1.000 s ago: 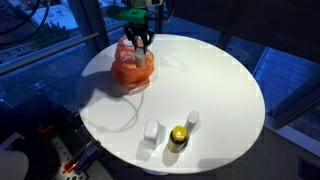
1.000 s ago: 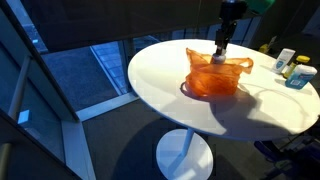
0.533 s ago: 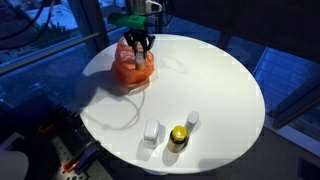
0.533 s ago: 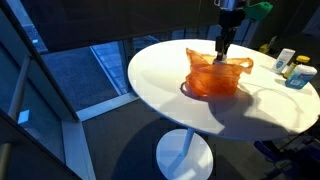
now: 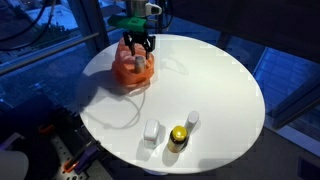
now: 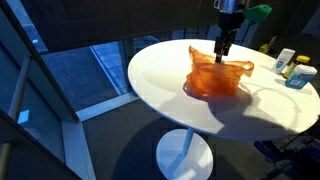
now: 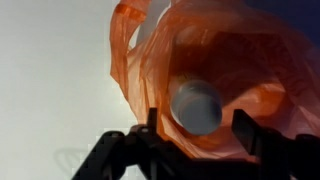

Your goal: Pick up the white medicine bottle and put it in the orange plastic

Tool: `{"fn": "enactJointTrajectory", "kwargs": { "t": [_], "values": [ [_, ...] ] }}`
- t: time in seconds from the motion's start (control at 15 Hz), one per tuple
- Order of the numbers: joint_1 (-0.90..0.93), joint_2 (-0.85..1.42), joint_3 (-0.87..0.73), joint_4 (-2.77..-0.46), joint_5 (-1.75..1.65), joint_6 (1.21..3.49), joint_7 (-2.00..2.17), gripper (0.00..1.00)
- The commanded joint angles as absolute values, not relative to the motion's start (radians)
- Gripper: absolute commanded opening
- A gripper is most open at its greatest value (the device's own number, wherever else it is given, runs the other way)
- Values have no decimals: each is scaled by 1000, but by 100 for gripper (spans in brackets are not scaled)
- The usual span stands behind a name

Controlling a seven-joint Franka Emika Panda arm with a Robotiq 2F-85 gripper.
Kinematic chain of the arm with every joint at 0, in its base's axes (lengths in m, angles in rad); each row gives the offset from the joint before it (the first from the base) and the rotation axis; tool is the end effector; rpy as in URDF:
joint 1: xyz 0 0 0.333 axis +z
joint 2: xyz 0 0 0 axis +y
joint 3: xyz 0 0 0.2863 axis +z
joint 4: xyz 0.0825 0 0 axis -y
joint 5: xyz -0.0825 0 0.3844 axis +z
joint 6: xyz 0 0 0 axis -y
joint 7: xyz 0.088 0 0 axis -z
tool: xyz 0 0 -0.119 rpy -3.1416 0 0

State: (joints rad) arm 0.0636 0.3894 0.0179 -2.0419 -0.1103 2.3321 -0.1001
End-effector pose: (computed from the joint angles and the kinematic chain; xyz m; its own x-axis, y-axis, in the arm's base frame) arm 0.5724 0.0441 0.2019 0.9614 0.2534 -0.1072 0.2602 -0.9640 0.0546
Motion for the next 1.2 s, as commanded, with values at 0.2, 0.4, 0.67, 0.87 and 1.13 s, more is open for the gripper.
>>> {"fn": "enactJointTrajectory", "kwargs": {
  "t": [0.2,0.4,0.67,0.87,1.13],
  "values": [
    [60,296,10,-2045,-126,2216,-65,100],
    [56,245,-5,-2032,-132,2135,-16,100],
    [38,182,-26,-1997,-127,2013,51,100],
    [15,143,-37,-1969,-109,1922,51,100],
    [-26,82,-45,-1941,-58,1835,-2,100]
  ]
}}
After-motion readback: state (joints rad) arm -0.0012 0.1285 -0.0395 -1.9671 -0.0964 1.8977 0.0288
